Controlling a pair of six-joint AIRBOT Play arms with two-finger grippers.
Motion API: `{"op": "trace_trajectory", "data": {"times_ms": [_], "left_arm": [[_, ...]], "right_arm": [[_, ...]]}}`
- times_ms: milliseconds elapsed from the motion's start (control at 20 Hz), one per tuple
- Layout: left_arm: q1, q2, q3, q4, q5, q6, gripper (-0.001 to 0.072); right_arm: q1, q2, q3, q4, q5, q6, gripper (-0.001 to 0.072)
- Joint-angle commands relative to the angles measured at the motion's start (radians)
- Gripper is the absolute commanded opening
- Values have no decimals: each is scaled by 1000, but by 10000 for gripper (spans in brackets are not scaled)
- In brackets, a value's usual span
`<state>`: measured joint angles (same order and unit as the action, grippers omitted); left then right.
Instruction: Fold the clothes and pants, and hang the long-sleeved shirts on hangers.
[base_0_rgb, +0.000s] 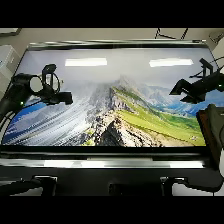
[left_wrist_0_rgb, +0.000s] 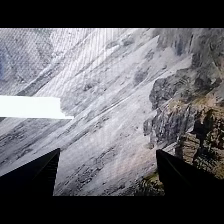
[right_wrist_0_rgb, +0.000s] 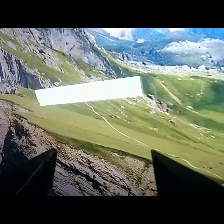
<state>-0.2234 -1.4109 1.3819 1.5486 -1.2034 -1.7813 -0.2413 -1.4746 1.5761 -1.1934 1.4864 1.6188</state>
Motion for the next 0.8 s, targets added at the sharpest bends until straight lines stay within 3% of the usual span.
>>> {"op": "trace_trajectory", "data": {"times_ms": [0,650,750], "left_arm": [[-1,-1,0,0,0,0,720],[-1,-2,0,0,1,0,720],[-2,-6,0,0,66,0,720]], "right_arm": [[1,-1,0,0,0,0,671],[1,-1,0,0,0,0,671],[2,-1,0,6,-55,20,671]]}}
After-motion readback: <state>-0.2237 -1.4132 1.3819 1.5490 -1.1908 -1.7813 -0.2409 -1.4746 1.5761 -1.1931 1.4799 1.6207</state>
